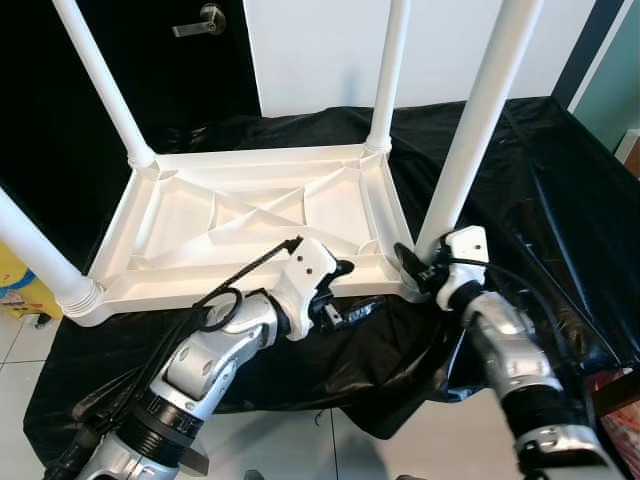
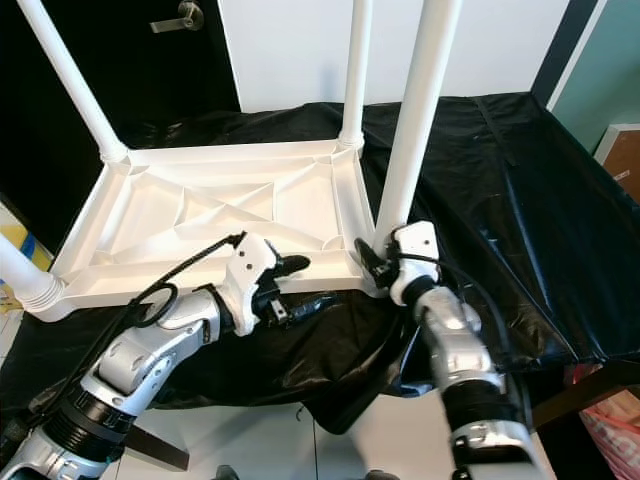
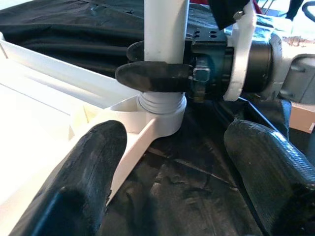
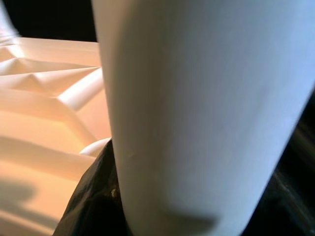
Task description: Building children table
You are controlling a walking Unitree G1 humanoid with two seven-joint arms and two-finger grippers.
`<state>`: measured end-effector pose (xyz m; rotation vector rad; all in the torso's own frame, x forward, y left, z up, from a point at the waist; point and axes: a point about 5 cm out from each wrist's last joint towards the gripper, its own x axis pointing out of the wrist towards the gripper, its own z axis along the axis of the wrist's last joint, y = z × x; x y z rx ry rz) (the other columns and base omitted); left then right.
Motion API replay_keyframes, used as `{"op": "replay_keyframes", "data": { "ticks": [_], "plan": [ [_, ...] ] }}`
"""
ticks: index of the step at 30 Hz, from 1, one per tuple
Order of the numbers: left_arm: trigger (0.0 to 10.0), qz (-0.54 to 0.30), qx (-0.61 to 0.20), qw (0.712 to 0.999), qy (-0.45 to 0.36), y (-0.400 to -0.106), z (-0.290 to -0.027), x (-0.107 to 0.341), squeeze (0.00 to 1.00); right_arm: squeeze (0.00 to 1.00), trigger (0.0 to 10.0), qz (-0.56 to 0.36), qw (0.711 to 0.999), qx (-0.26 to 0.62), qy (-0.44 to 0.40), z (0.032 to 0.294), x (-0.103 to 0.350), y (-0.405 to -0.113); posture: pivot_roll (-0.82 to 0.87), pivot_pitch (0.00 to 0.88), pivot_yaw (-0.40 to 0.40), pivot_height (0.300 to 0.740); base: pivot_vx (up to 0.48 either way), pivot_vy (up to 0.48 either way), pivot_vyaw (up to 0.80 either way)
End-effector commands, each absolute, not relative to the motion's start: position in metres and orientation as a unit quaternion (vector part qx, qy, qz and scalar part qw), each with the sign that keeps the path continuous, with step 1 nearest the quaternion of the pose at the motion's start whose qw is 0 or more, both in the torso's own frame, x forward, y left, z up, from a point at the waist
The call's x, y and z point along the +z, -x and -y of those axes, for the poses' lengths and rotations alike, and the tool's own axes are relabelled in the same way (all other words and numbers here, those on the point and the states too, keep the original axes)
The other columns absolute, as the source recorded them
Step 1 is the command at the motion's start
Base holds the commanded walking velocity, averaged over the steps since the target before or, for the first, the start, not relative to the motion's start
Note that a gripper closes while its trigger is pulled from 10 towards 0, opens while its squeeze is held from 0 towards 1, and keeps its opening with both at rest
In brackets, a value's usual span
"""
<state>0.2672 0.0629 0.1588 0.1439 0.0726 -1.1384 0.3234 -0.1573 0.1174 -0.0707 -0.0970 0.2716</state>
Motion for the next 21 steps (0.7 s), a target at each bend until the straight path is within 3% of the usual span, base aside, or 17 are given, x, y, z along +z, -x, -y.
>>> {"op": "replay_keyframes", "data": {
  "ticks": [1,12,15,21],
  "plan": [
    [10.0,-0.036,-0.589,0.805,-0.064,-0.263,-0.062,0.159,0.00,0.00,10.0,0.018,0.996,0.074,0.043,0.165,0.106,-0.322,-0.08,0.020,0.007,0.740,0.000,0.000,0.00],
    [10.0,-0.035,-0.588,0.806,-0.059,-0.261,-0.061,0.159,0.00,0.00,10.0,-0.016,0.997,-0.063,0.027,0.167,0.096,-0.319,-0.07,0.021,0.006,0.740,0.000,0.000,0.00],
    [10.0,-0.035,-0.586,0.808,-0.058,-0.261,-0.062,0.159,0.00,0.00,10.0,-0.031,0.995,-0.097,0.012,0.143,0.089,-0.311,-0.06,0.021,0.004,0.740,0.000,0.000,0.00],
    [10.0,-0.035,-0.584,0.809,-0.058,-0.262,-0.062,0.159,0.00,0.00,10.0,-0.028,0.994,-0.102,0.011,0.134,0.090,-0.310,-0.06,0.019,0.006,0.740,0.000,0.000,0.00]
  ]
}}
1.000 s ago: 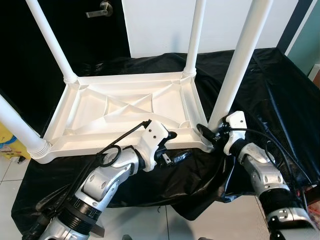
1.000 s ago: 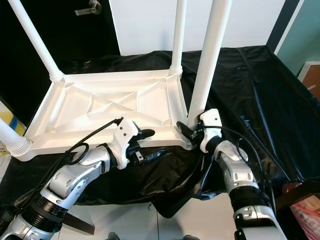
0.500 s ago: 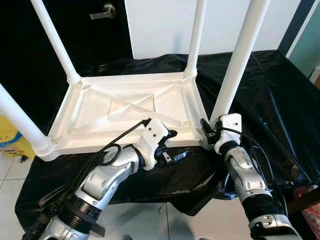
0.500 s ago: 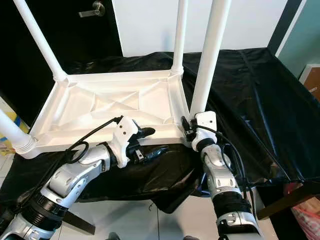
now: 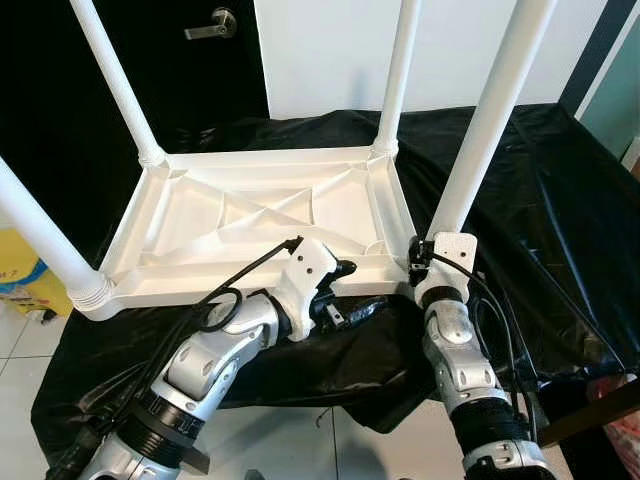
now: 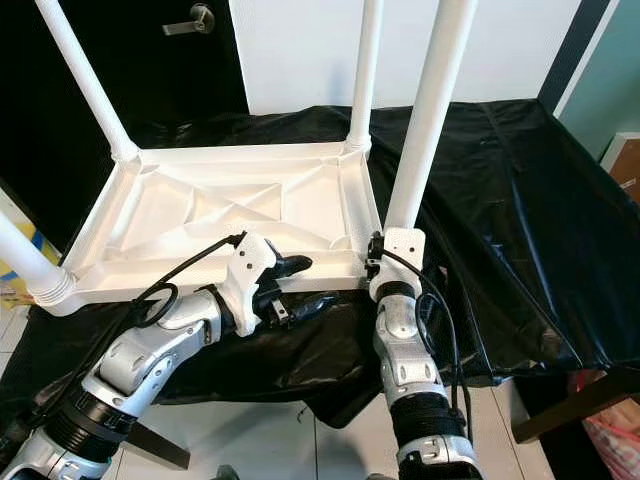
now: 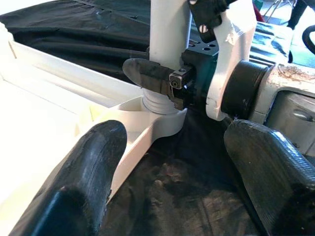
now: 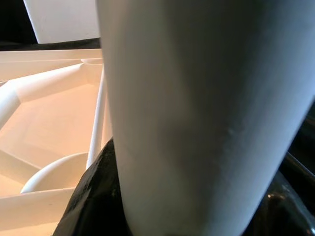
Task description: Building children table
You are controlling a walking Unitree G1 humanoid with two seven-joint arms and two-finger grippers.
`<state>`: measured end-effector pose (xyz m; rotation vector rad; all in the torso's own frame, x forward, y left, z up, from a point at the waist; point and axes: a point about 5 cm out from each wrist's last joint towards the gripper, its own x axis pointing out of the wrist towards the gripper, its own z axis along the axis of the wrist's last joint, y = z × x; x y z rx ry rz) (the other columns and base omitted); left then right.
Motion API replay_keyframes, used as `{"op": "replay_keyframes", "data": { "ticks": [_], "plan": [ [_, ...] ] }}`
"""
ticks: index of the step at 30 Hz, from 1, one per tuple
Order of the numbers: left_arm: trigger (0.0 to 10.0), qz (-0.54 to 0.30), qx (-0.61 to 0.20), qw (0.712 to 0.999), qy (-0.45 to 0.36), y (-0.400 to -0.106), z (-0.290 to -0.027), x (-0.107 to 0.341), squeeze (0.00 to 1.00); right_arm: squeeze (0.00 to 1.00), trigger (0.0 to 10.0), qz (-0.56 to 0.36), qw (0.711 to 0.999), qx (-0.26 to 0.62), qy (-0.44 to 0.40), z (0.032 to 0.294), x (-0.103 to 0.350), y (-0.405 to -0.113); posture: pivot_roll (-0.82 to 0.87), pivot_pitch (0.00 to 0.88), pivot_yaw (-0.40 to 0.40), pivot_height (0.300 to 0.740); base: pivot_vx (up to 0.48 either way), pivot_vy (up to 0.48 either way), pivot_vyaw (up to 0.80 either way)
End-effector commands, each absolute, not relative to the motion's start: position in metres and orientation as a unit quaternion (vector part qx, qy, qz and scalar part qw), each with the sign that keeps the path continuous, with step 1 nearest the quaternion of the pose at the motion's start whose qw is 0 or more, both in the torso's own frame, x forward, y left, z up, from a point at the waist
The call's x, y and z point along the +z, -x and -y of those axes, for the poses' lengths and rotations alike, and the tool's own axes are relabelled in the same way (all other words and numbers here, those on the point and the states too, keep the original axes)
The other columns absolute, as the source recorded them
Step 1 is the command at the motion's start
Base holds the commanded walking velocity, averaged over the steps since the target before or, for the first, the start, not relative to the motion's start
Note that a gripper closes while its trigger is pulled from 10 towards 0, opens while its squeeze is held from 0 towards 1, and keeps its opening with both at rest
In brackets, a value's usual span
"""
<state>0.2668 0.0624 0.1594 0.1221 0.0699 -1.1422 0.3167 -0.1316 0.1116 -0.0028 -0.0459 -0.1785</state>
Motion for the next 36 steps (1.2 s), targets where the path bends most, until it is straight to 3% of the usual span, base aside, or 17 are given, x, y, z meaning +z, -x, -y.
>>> {"op": "replay_keyframes", "data": {
  "ticks": [1,9,10,12,13,23,24,28,36],
  "plan": [
    [10.0,-0.035,-0.583,0.810,-0.058,-0.262,-0.062,0.159,0.00,0.00,10.0,-0.026,0.994,-0.108,0.016,0.137,0.092,-0.310,-0.07,0.018,0.006,0.740,0.000,0.000,0.00],
    [10.0,-0.034,-0.583,0.810,-0.058,-0.264,-0.063,0.160,0.00,0.00,10.0,-0.003,0.994,-0.105,0.021,0.138,0.099,-0.311,-0.07,0.018,0.009,0.740,0.000,0.000,0.00],
    [10.0,-0.034,-0.583,0.810,-0.058,-0.264,-0.063,0.160,0.00,0.08,10.0,0.002,0.995,-0.102,0.019,0.138,0.100,-0.311,-0.07,0.019,0.008,0.740,0.000,0.000,0.00],
    [10.0,-0.034,-0.583,0.810,-0.058,-0.264,-0.063,0.160,0.00,0.08,10.0,0.002,0.995,-0.102,0.019,0.138,0.100,-0.311,-0.07,0.019,0.008,0.740,0.000,0.000,0.00],
    [10.0,-0.034,-0.583,0.810,-0.057,-0.264,-0.063,0.160,0.00,1.00,10.0,0.011,0.995,-0.095,0.016,0.139,0.104,-0.311,-0.08,0.022,0.008,0.740,0.000,0.000,0.00],
    [10.0,-0.032,-0.578,0.813,-0.056,-0.266,-0.064,0.161,0.00,1.00,10.0,0.044,0.998,-0.039,-0.001,0.150,0.110,-0.302,-0.07,0.020,-0.003,0.740,0.000,0.000,0.00],
    [10.0,-0.032,-0.576,0.815,-0.056,-0.267,-0.065,0.160,0.00,0.00,10.0,0.043,0.999,-0.011,-0.016,0.154,0.109,-0.300,-0.07,0.018,-0.002,0.740,0.000,0.000,0.00],
    [10.0,-0.031,-0.571,0.819,-0.056,-0.268,-0.067,0.161,0.00,0.00,10.0,0.045,0.995,0.082,-0.026,0.164,0.111,-0.295,-0.07,0.018,-0.003,0.740,0.000,0.000,0.00],
    [10.0,-0.029,-0.568,0.821,-0.057,-0.269,-0.068,0.162,0.00,0.00,10.0,0.042,0.984,0.172,0.005,0.174,0.116,-0.300,-0.07,0.013,-0.004,0.740,0.000,0.000,0.00]
  ]
}}
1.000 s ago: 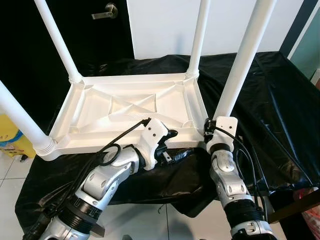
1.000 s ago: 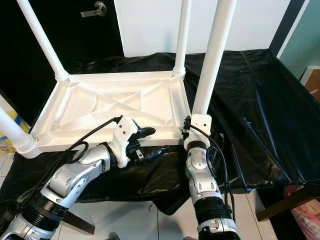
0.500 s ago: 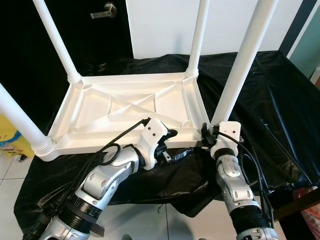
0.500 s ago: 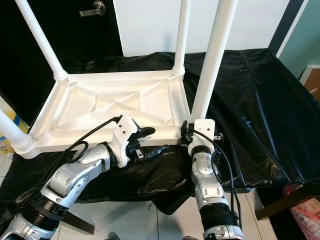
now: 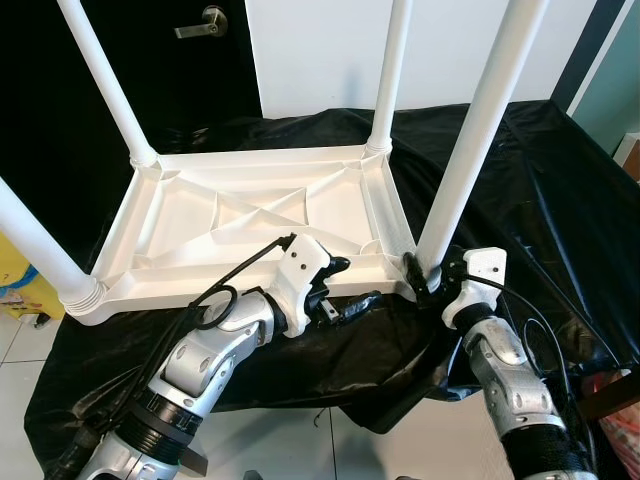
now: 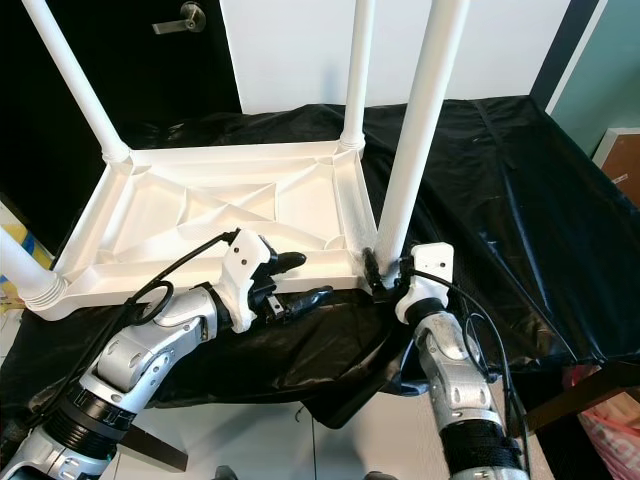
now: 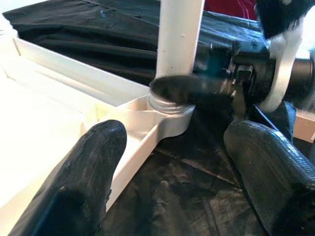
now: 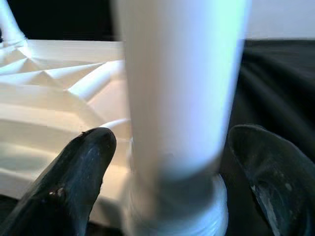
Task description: Building children table
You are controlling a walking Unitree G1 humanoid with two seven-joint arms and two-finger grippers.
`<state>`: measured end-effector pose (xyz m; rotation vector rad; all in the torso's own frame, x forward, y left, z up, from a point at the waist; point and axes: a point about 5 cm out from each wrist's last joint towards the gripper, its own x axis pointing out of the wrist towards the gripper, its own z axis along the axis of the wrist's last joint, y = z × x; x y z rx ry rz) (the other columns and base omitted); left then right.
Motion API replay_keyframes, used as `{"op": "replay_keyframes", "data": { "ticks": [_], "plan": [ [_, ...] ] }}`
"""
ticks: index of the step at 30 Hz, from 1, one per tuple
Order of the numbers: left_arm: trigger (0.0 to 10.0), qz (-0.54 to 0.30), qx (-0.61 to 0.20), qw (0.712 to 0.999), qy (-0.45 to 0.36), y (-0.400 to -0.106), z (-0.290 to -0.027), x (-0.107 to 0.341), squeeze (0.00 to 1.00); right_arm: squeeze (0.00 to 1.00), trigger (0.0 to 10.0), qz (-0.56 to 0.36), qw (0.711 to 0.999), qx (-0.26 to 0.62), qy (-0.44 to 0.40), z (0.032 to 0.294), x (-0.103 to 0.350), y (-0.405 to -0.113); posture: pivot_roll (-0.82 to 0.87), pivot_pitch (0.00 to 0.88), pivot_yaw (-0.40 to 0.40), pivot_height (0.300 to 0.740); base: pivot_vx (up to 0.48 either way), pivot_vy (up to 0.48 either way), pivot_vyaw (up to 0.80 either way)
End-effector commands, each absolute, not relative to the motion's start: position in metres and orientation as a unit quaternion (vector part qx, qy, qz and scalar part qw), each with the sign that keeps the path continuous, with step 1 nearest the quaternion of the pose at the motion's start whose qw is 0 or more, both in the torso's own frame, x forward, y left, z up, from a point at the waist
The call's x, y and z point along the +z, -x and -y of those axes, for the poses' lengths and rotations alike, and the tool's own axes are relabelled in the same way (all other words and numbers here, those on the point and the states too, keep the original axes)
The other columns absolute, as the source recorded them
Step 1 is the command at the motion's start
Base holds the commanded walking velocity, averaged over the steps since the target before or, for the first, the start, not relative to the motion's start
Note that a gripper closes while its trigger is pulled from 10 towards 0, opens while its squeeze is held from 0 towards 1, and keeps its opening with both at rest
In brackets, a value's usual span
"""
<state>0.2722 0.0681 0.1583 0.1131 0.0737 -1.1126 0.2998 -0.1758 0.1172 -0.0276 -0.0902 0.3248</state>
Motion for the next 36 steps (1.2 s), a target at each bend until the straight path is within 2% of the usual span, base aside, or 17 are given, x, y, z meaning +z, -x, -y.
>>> {"op": "replay_keyframes", "data": {
  "ticks": [1,4,12,13,14,15,20,30,31,36],
  "plan": [
    [10.0,-0.028,-0.567,0.821,-0.057,-0.270,-0.068,0.162,0.00,0.00,10.0,0.039,0.979,0.201,0.015,0.178,0.118,-0.304,-0.07,0.011,-0.003,0.740,0.000,0.000,0.00],
    [10.0,-0.027,-0.566,0.822,-0.058,-0.271,-0.068,0.163,0.00,0.00,10.0,0.035,0.969,0.241,0.041,0.180,0.123,-0.312,-0.07,0.007,-0.004,0.740,0.000,0.000,0.00],
    [10.0,-0.025,-0.566,0.822,-0.059,-0.272,-0.067,0.163,0.00,0.00,10.0,0.027,0.960,0.271,0.064,0.177,0.128,-0.325,-0.07,0.002,-0.006,0.740,0.000,0.000,0.00],
    [10.0,-0.024,-0.566,0.822,-0.059,-0.272,-0.067,0.163,0.00,0.00,9.0,0.020,0.954,0.290,0.076,0.173,0.129,-0.332,-0.07,0.002,-0.007,0.740,0.000,0.000,0.00],
    [10.0,-0.024,-0.566,0.822,-0.059,-0.272,-0.067,0.163,0.00,0.00,9.0,0.020,0.954,0.290,0.076,0.173,0.129,-0.332,-0.07,0.002,-0.007,0.740,0.000,0.000,0.00],
    [10.0,-0.023,-0.566,0.822,-0.060,-0.272,-0.066,0.163,0.00,0.00,0.0,0.011,0.948,0.306,0.089,0.170,0.129,-0.337,-0.06,0.003,-0.014,0.740,0.000,0.000,0.00],
    [10.0,-0.021,-0.561,0.826,-0.058,-0.271,-0.067,0.163,0.00,0.00,0.0,-0.009,0.941,0.323,0.104,0.174,0.126,-0.340,-0.04,0.003,-0.031,0.740,0.000,0.000,0.00],
    [10.0,-0.020,-0.558,0.828,-0.053,-0.269,-0.066,0.162,0.00,0.00,0.0,-0.027,0.947,0.310,0.081,0.184,0.120,-0.342,-0.04,0.002,-0.037,0.740,0.000,0.000,0.00],
    [10.0,-0.020,-0.557,0.828,-0.054,-0.269,-0.066,0.163,0.00,0.00,10.0,-0.026,0.949,0.306,0.074,0.184,0.120,-0.343,-0.04,0.001,-0.036,0.740,0.000,0.000,0.00],
    [10.0,-0.019,-0.558,0.828,-0.055,-0.270,-0.066,0.163,0.00,0.00,10.0,-0.018,0.959,0.273,0.069,0.183,0.119,-0.344,-0.05,0.003,-0.032,0.740,0.000,0.000,0.00]
  ]
}}
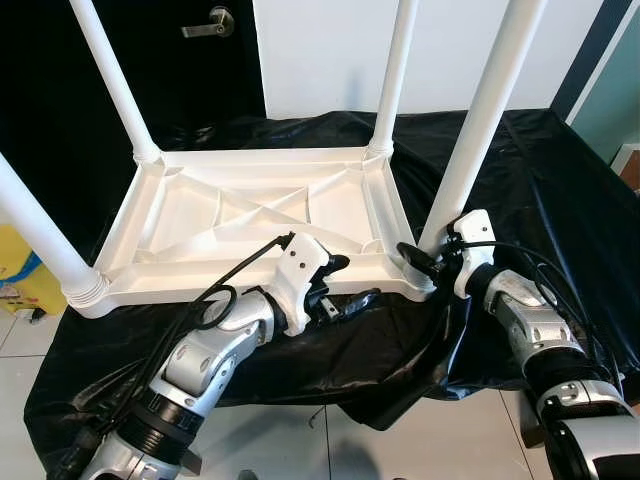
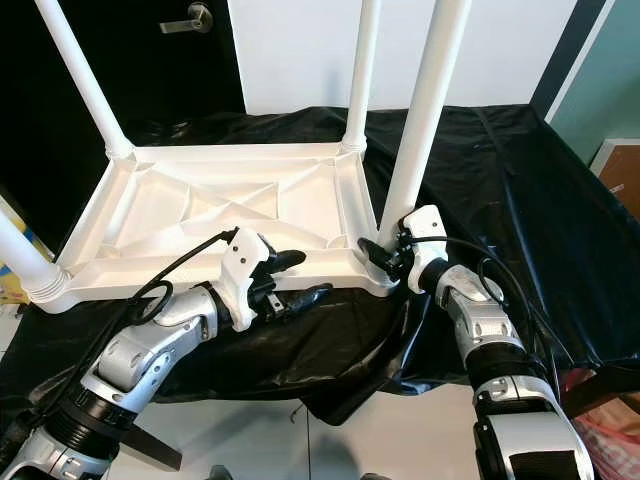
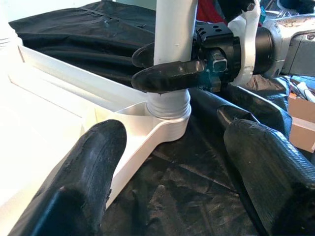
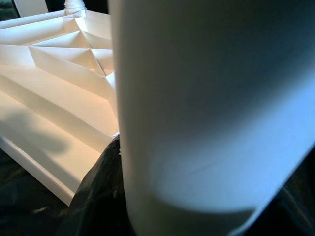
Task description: Building children table
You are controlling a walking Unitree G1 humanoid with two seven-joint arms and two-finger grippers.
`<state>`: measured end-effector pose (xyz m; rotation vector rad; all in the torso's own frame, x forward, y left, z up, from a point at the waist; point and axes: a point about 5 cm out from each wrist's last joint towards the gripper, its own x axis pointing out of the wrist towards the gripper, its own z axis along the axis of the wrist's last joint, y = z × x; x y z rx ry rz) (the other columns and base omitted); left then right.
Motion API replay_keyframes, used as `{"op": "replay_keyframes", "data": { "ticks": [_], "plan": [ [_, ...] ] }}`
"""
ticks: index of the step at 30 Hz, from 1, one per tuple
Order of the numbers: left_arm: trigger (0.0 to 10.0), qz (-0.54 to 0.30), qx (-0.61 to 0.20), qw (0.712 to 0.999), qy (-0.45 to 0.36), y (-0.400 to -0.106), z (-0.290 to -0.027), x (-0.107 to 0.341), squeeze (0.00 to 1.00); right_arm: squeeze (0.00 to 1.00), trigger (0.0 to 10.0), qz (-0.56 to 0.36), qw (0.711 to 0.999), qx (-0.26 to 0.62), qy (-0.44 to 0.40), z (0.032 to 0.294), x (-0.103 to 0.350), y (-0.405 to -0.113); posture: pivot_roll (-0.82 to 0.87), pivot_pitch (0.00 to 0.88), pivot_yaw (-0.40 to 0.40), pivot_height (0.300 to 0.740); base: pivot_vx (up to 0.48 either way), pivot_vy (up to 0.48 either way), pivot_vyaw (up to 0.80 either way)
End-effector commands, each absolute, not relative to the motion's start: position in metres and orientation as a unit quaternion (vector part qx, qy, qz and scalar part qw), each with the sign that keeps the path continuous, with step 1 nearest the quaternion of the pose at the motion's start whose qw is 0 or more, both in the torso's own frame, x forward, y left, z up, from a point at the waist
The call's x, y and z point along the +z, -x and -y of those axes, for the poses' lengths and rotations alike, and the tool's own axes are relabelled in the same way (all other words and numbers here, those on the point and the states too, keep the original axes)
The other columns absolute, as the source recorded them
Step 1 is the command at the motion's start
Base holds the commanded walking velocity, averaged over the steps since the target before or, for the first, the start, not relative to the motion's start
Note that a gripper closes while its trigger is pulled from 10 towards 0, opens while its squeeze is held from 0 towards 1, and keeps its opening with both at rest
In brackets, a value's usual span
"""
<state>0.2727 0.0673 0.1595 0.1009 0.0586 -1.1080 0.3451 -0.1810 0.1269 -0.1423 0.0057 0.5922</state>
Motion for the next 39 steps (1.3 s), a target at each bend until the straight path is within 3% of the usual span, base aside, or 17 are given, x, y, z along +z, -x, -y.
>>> {"op": "replay_keyframes", "data": {
  "ticks": [1,14,22,24,33,39],
  "plan": [
    [10.0,-0.019,-0.558,0.827,-0.055,-0.270,-0.065,0.163,0.00,0.00,10.0,-0.021,0.966,0.248,0.074,0.184,0.117,-0.344,-0.05,0.004,-0.030,0.740,0.000,0.000,0.00],
    [10.0,-0.021,-0.564,0.823,-0.055,-0.270,-0.063,0.162,0.00,0.00,10.0,-0.032,0.986,0.161,0.030,0.179,0.105,-0.337,-0.06,0.008,-0.016,0.740,0.000,0.000,0.00],
    [10.0,-0.022,-0.568,0.821,-0.054,-0.269,-0.062,0.162,0.00,0.00,10.0,-0.044,0.998,0.045,-0.003,0.171,0.098,-0.332,-0.06,0.011,-0.015,0.740,0.000,0.000,0.00],
    [10.0,-0.022,-0.568,0.821,-0.054,-0.269,-0.062,0.162,0.00,0.00,10.0,-0.044,0.998,0.045,-0.003,0.171,0.098,-0.332,-0.06,0.011,-0.015,0.740,0.000,0.000,0.00],
    [10.0,-0.020,-0.568,0.821,-0.054,-0.270,-0.061,0.161,0.00,0.00,10.0,-0.039,0.994,-0.104,-0.010,0.151,0.099,-0.318,-0.07,0.002,-0.022,0.740,0.000,0.000,0.00],
    [10.0,-0.018,-0.569,0.820,-0.054,-0.271,-0.060,0.162,0.00,0.00,10.0,-0.034,0.994,-0.101,-0.041,0.135,0.102,-0.317,-0.06,0.000,-0.026,0.740,0.000,0.000,0.00]
  ]
}}
